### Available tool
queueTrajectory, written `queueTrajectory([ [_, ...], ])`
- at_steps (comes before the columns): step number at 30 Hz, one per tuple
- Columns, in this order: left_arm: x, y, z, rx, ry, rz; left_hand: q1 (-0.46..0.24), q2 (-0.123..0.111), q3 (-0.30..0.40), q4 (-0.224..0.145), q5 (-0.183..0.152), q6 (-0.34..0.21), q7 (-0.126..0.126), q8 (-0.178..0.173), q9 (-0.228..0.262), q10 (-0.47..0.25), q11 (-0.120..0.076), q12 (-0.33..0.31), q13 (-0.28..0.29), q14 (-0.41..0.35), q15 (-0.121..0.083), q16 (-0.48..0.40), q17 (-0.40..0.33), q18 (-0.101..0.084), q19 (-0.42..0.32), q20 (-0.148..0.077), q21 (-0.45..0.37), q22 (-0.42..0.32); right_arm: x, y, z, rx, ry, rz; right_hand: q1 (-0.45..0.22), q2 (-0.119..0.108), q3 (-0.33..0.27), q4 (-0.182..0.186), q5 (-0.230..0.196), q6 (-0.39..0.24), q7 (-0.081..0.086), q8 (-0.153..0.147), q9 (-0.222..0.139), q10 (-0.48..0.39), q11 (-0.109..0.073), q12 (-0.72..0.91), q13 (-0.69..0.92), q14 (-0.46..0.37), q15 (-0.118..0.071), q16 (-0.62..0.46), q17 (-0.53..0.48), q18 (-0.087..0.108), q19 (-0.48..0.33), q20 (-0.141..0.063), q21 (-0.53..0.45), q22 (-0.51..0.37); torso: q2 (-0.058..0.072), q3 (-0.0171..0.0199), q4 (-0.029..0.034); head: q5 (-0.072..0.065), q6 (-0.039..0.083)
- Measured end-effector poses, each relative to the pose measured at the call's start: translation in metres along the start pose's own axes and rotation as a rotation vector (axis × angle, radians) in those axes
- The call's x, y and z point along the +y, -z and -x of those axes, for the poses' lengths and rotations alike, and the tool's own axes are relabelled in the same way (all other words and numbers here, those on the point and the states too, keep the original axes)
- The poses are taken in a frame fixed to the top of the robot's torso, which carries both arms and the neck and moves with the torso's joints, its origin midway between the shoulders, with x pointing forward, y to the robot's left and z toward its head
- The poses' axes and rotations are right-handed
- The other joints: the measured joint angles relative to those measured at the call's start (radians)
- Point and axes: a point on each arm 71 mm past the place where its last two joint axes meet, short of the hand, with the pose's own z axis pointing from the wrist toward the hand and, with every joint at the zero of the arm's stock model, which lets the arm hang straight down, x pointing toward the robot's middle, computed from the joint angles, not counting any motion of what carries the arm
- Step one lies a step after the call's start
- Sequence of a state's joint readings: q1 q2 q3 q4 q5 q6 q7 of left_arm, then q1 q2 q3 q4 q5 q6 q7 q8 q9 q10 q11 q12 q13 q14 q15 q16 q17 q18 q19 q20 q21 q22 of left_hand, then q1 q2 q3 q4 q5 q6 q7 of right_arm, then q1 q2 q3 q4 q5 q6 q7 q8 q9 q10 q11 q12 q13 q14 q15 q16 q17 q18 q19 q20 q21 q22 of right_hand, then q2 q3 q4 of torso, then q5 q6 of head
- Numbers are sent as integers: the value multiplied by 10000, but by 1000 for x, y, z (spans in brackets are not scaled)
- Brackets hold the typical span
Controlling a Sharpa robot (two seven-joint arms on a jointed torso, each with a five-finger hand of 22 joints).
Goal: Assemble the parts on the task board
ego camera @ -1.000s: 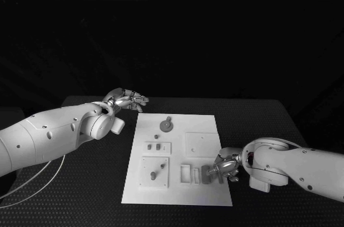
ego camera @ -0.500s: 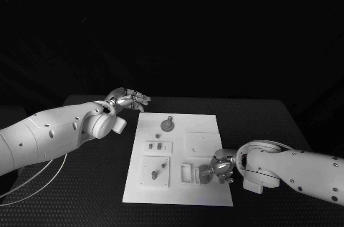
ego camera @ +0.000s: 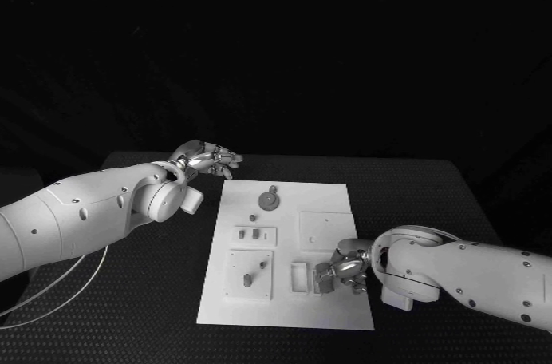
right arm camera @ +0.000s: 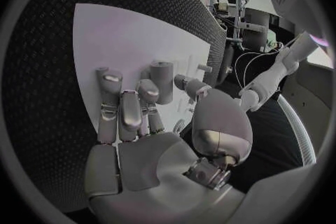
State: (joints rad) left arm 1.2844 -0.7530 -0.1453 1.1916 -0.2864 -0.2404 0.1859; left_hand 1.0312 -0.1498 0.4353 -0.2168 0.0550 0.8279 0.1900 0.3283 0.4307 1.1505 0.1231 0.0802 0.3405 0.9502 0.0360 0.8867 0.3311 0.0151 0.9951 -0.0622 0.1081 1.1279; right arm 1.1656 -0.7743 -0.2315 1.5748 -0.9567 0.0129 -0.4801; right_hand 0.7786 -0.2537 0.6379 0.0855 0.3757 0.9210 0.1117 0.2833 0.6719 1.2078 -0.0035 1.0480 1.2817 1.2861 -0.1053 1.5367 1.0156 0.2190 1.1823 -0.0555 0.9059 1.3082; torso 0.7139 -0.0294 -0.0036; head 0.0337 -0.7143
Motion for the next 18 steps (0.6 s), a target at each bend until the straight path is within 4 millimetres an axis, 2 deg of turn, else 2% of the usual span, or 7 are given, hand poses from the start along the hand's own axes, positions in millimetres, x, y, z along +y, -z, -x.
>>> queueTrajectory([
  [1, 0, 0, 0, 3, 1, 0, 2, -2, 0, 0, 0, 0, 0, 0, 0, 0, 0, 0, 0, 0, 0, 0, 0, 0, 0, 0, 0, 0, 0, 0, 0, -5, 11, -3, 93, 93, -33, -101, 0, 0, 0, 0, 151, 0, 0, 41, -15, 0, 0, 0, 8, 0, 0, 0, 0, 0, 0, 0, -2, 2, 0],
  [4, 0, 0, 0, 12, 4, 4, 2, -2, 27, 27, 0, 0, 0, 0, 0, 0, 0, 0, 2, 0, 0, 0, 0, 0, 0, 0, 0, 0, 0, -1, 1, -21, 26, -18, 296, 342, -157, -368, 0, 44, -22, 0, 152, -31, -31, 64, -60, -8, 7, 0, 45, -6, -23, 23, 0, 0, 0, -2, -3, 9, 0],
  [5, 0, 0, 0, 13, 4, 6, 3, -2, 27, 27, 0, 0, 0, 0, 1, 0, 0, 0, 5, 0, 0, 0, -1, 0, 0, 0, 0, 2, 0, -1, 1, -27, 24, -20, 316, 613, -292, -639, -1, 100, -17, -1, 151, -47, -47, 131, -91, -16, 15, 0, 78, -6, -56, 56, 0, 0, 0, -1, -3, 11, 0],
  [11, 1, 1, 1, -6, 3, 23, -37, 38, 27, 27, 0, 0, 0, 0, 1, 0, 0, 0, 9, 0, 0, 0, 6, 0, 0, 0, 0, 8, -1, 0, 0, -85, -73, 18, 245, 1509, -514, -1887, -76, 444, -206, -87, 20, -73, -71, 245, -260, 22, -23, -39, 223, -18, -147, 68, 63, 0, -6, 6, -9, 32, -17],
  [13, 1, 1, 1, -2, 4, 24, -37, 38, 27, 27, 0, 0, 0, 0, 1, 0, 0, 0, 9, 0, 0, 0, 9, 0, 0, 0, 0, 8, -3, 1, 1, -143, -158, 18, 83, 1706, -654, -2055, -66, 547, -274, -42, -185, -72, -71, 295, -321, 58, -58, -39, 263, -21, -149, 67, 63, 0, -7, 9, -10, 33, -17],
  [17, 1, 1, 2, 4, 6, 27, -37, 38, 27, 27, 0, 0, 0, 0, 2, 0, -1, 0, 8, 0, 0, 0, 9, 0, 0, 0, 0, 8, -7, 4, 3, -237, -373, -36, -207, 1996, -771, -2175, -7, 673, -396, 32, -202, -9, -132, 296, -462, 96, -91, -80, 263, -23, -149, 68, 63, 0, -6, 10, -15, 36, -18],
  [18, 1, 1, 2, 6, 6, 28, -37, 38, 27, 27, 0, 0, 0, 0, 2, 0, 0, 0, 8, 0, 0, 0, 9, 0, 0, 0, 0, 8, -7, 4, 3, -245, -419, -42, -241, 2031, -578, -2369, -6, 674, -397, 5, -219, 4, -145, 296, -484, 97, -92, -80, 263, -23, -150, 68, 63, 0, -7, 10, -15, 38, -14],
])
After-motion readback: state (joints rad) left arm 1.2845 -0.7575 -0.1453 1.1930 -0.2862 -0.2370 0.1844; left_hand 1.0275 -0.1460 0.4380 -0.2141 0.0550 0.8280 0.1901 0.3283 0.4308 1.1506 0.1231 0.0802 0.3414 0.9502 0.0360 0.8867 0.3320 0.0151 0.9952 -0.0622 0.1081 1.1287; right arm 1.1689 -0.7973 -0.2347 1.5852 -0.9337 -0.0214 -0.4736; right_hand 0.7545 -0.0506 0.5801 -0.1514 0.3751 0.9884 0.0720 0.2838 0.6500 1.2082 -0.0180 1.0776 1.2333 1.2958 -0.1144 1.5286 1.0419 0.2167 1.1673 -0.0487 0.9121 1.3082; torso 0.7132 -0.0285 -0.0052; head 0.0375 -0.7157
